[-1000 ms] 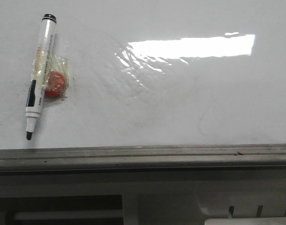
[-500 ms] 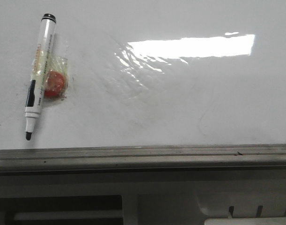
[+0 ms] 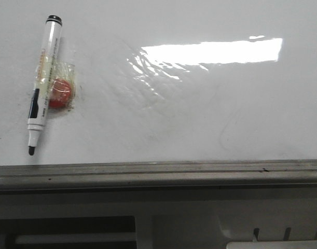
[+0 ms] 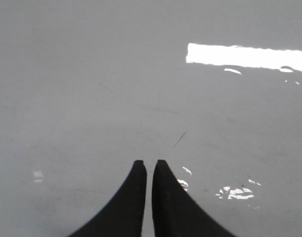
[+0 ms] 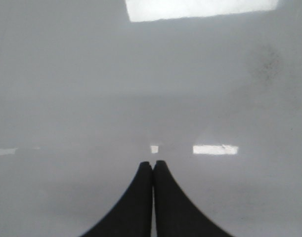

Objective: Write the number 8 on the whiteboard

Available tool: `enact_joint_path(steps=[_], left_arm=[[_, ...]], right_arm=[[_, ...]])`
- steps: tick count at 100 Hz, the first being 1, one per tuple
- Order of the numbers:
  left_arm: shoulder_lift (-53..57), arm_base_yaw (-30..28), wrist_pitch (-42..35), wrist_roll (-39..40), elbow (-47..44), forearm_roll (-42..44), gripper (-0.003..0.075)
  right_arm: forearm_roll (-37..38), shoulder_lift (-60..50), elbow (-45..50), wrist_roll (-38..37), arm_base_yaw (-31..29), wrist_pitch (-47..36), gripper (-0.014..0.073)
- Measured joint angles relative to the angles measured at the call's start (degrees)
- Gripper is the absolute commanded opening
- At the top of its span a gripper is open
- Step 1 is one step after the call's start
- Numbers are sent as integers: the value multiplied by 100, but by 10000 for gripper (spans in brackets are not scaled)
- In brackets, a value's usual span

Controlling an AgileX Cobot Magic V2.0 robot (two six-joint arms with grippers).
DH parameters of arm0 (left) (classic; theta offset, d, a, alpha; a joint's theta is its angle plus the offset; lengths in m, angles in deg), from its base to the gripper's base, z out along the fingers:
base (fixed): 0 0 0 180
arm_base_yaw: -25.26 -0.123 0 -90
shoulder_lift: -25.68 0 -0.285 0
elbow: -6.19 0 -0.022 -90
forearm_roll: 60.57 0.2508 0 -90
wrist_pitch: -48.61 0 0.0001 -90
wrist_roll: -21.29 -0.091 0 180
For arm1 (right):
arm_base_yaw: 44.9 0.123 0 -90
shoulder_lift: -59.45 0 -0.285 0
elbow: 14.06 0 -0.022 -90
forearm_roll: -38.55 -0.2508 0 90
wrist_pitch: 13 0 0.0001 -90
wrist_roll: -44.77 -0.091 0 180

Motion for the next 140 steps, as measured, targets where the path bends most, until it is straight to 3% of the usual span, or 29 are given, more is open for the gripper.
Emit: enact_joint_path(steps=[13,22,38,52,92,106,140], left_arm=[[-187,0,-50,0,0,0,304],[-378,0,-236,0,0,-50,372],[-639,52,-890,0,0,-236,372],[-838,530,-1512,0,0,-128,372],[-1790,3308,-1802,0,13,-103,368],[-2439,4032,-1995,0,13,-103,368],[-4098,4393,-3289,0,39,-364,368]], right_arm=[[0,-1,0,0,0,0,-63],[0,-1,0,0,0,0,-63],[0,-1,0,0,0,0,-63],[0,-1,0,0,0,0,-63],[0,-1,0,-3,0,35,-63],[0,-1,0,-3,0,35,-63],[0,-1,0,-3,0,90,-63]])
